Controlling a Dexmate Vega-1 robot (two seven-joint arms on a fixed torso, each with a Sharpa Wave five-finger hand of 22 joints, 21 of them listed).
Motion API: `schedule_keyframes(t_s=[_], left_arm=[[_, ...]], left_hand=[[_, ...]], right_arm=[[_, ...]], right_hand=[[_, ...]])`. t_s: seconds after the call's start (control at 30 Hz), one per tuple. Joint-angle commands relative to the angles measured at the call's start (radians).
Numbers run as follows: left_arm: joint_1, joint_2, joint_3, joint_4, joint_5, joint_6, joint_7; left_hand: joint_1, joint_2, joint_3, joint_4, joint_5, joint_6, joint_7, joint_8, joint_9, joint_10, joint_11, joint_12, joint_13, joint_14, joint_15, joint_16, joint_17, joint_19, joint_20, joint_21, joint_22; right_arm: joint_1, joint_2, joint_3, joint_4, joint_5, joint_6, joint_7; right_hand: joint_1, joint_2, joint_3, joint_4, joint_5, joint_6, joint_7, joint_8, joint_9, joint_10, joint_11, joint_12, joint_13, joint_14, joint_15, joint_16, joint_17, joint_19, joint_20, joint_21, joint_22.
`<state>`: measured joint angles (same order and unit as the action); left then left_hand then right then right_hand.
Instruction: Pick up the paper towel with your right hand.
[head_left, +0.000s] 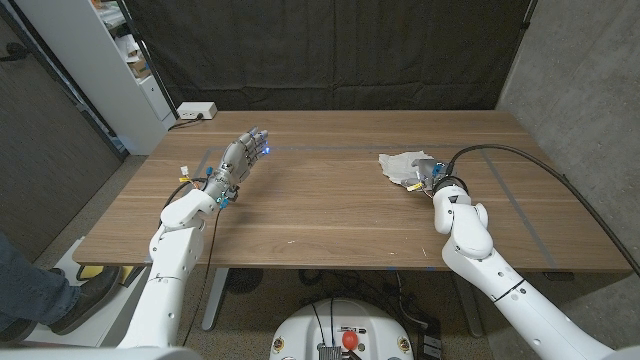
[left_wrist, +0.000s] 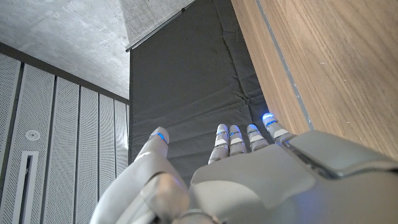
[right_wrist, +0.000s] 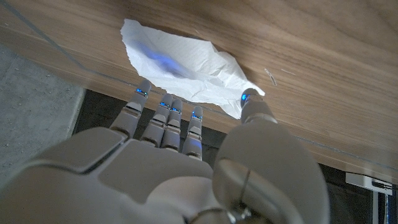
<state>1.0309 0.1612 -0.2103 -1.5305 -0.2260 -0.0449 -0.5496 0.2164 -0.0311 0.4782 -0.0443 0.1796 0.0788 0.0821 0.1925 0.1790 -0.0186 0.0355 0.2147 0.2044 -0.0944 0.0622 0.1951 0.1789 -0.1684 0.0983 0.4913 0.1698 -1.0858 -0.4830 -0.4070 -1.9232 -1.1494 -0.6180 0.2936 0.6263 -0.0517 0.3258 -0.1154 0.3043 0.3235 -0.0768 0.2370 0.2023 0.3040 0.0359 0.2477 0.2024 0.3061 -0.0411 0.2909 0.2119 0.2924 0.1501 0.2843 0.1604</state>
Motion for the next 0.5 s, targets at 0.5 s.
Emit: schedule_keyframes(t_s=[0.5], left_arm=[[-0.019, -0.001, 0.008, 0.019, 0.009, 0.009, 0.006]], left_hand=[[0.001, 0.013, 0.001, -0.009, -0.002, 0.012, -0.001, 0.001, 0.003, 0.005, -0.005, 0.002, 0.001, 0.0, -0.004, 0.001, 0.005, -0.099, 0.011, -0.013, 0.003]], right_arm=[[0.027, -0.005, -0.017, 0.058, 0.061, -0.017, -0.032]], right_hand=[[-0.008, 0.01, 0.001, 0.006, 0.008, 0.024, -0.004, 0.006, 0.004, 0.019, 0.002, 0.005, 0.006, 0.024, -0.014, 0.01, 0.005, 0.016, 0.001, -0.011, 0.005]])
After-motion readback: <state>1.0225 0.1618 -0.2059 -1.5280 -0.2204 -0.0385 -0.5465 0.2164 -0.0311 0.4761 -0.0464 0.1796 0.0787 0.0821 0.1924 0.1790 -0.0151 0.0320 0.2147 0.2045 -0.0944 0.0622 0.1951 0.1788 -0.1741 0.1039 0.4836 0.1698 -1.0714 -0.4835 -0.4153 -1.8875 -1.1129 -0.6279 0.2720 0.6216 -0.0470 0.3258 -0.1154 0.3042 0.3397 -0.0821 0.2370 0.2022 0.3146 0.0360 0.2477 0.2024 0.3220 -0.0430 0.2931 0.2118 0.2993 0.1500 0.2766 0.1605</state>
